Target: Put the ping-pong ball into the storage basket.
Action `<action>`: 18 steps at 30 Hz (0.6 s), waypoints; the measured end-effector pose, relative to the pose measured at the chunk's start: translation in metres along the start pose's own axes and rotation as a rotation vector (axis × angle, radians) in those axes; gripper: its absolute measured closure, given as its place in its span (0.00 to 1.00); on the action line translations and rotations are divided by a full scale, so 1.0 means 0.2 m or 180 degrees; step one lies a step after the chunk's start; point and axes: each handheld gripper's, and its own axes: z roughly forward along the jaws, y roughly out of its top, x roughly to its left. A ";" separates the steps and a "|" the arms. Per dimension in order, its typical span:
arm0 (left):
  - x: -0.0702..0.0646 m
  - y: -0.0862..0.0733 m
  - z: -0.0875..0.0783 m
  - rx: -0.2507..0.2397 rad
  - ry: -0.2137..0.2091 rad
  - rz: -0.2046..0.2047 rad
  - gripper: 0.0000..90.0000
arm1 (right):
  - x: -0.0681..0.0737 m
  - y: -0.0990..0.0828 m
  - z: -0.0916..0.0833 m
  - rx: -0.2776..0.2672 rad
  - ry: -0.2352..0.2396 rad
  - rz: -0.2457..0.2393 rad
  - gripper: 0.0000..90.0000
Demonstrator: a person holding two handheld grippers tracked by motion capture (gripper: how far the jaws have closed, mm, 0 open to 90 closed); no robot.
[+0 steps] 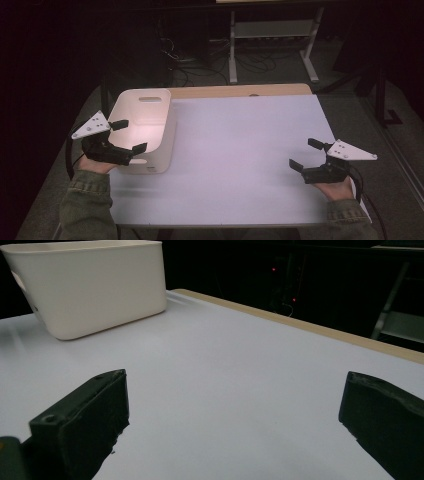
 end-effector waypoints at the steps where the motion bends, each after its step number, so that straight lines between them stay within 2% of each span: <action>1: 0.00 0.00 0.00 -0.0015 -0.0001 -0.0004 0.00 | 0.00 0.00 0.00 0.0002 -0.0002 -0.0001 0.00; 3: 0.00 -0.01 -0.01 -0.0062 0.0010 0.0004 0.00 | 0.00 0.00 0.00 0.0003 -0.0006 0.0002 0.00; 7: -0.01 -0.03 -0.02 -0.0232 -0.0073 -0.0015 0.00 | 0.00 0.00 -0.01 0.0001 -0.0017 -0.0014 0.00; 13: -0.01 -0.05 -0.06 -0.0392 -0.0107 -0.0016 0.00 | 0.01 0.00 -0.01 -0.0019 -0.0021 -0.0014 0.00; 18: 0.00 -0.06 -0.06 -0.0385 -0.0097 0.0003 0.00 | 0.01 0.01 -0.01 -0.0022 -0.0008 -0.0022 0.00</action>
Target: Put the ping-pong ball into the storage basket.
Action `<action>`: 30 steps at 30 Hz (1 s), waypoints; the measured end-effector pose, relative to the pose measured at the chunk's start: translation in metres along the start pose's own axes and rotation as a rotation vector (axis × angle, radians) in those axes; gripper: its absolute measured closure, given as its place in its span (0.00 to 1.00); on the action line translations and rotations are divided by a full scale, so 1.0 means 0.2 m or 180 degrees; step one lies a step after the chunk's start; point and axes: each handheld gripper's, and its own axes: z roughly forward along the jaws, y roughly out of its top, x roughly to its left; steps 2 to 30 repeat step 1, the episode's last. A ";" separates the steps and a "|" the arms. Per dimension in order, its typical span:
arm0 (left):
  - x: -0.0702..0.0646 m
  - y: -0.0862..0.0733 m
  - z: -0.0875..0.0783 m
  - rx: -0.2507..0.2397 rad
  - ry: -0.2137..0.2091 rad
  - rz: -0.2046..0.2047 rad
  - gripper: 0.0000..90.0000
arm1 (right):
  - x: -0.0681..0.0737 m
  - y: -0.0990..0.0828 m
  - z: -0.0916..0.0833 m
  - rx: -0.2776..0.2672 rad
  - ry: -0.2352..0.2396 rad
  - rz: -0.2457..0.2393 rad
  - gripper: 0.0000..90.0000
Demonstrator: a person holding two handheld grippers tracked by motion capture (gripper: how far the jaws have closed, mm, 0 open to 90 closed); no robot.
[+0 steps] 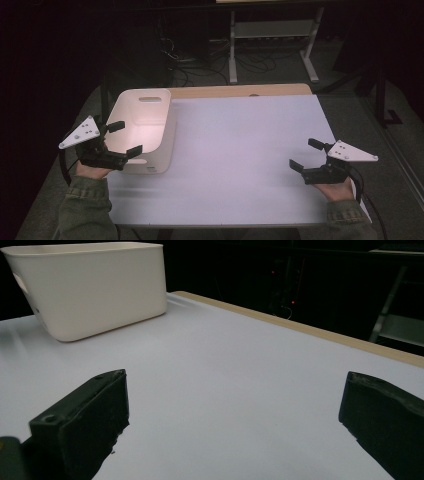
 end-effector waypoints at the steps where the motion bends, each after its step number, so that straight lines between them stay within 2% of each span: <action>1: 0.01 -0.01 0.00 -0.0017 -0.0001 -0.0030 0.00 | 0.00 0.00 0.00 0.0004 0.0004 0.0008 0.00; 30: 0.01 -0.01 0.00 -0.0017 -0.0001 -0.0030 0.00 | 0.00 0.00 0.00 0.0004 0.0004 0.0008 0.00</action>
